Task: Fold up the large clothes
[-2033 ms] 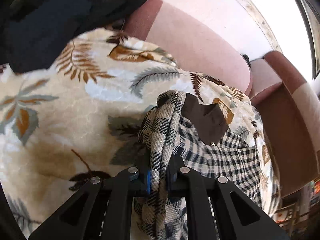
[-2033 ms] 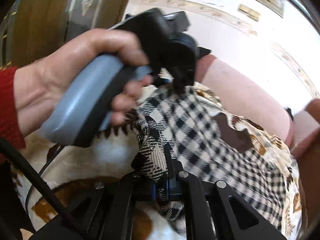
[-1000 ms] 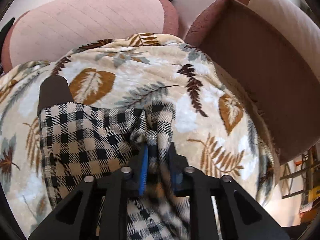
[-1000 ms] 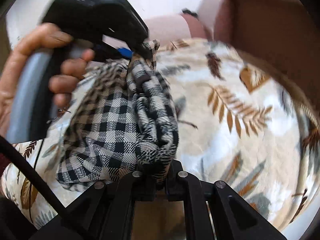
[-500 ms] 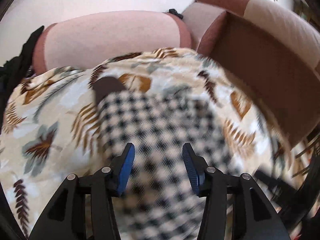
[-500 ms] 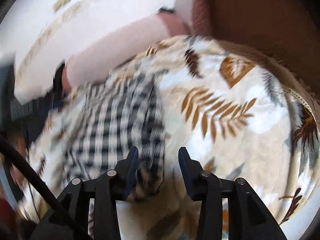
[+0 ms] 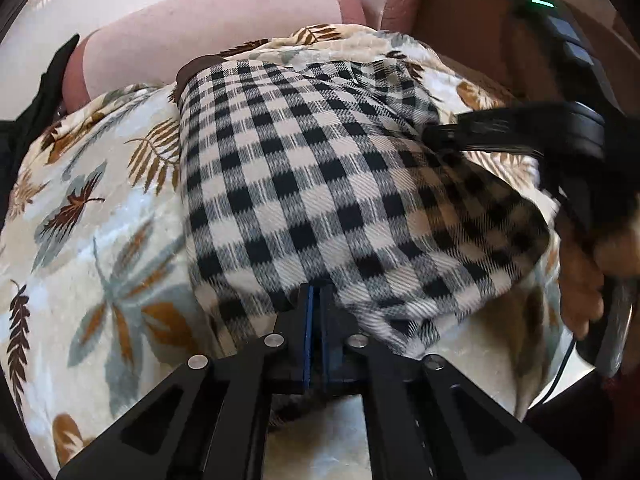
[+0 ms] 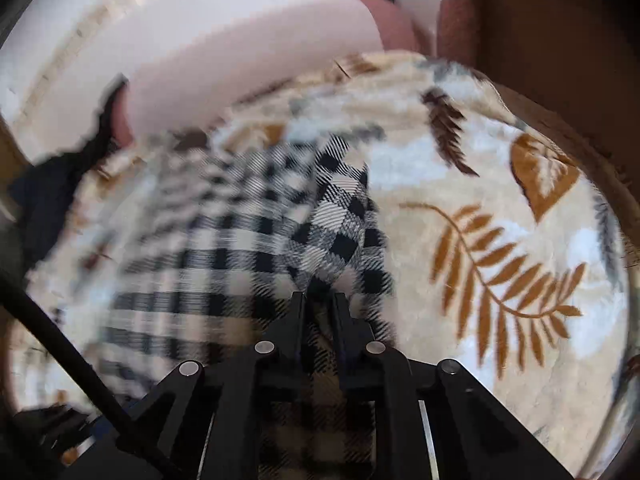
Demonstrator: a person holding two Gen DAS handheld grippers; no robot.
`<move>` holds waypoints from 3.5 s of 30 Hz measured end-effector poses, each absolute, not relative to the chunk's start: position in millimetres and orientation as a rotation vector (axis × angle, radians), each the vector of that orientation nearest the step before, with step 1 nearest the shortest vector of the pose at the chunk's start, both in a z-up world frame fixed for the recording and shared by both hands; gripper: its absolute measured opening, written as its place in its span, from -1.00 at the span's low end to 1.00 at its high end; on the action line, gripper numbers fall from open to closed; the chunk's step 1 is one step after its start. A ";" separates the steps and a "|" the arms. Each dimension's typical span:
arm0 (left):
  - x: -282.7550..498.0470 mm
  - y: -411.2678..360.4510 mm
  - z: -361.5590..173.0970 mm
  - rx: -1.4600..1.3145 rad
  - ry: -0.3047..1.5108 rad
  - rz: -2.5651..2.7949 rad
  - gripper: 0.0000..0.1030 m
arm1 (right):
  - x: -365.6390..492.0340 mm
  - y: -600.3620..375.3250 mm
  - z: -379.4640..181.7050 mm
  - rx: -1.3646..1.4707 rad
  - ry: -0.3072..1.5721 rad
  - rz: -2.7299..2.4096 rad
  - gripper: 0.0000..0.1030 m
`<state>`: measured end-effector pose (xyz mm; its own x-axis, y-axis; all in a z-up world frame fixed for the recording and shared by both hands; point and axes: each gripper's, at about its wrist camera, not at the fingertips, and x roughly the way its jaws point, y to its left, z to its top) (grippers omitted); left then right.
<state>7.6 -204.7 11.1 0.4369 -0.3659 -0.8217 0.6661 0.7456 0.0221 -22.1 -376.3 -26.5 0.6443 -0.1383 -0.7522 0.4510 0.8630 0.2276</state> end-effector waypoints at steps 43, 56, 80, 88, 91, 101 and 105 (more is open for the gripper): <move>120.2 -128.5 13.6 -0.068 1.061 -0.689 -0.06 | 29.1 -449.3 -45.6 0.838 0.691 -0.192 -0.03; 45.7 -73.0 -6.8 -0.120 1.034 -0.618 -0.02 | 1.6 -336.7 30.4 0.572 0.610 -0.015 -0.03; -39.8 56.3 85.1 0.082 0.489 -0.085 0.72 | -50.3 -223.4 -16.5 0.492 0.819 0.019 -0.10; -34.8 55.4 67.1 0.044 0.566 -0.125 0.72 | -56.0 -279.5 -19.8 0.425 0.781 -0.325 -0.10; -28.9 49.9 56.4 0.033 0.617 -0.146 0.72 | -60.4 -307.0 -39.6 0.575 0.823 -0.355 -0.11; -15.1 22.9 22.8 0.085 0.737 -0.187 0.72 | -83.1 -300.5 -12.8 0.526 0.690 -0.423 -0.05; -9.4 15.0 6.3 0.111 0.794 -0.195 0.72 | -85.5 -291.8 -3.4 0.503 0.651 -0.434 0.00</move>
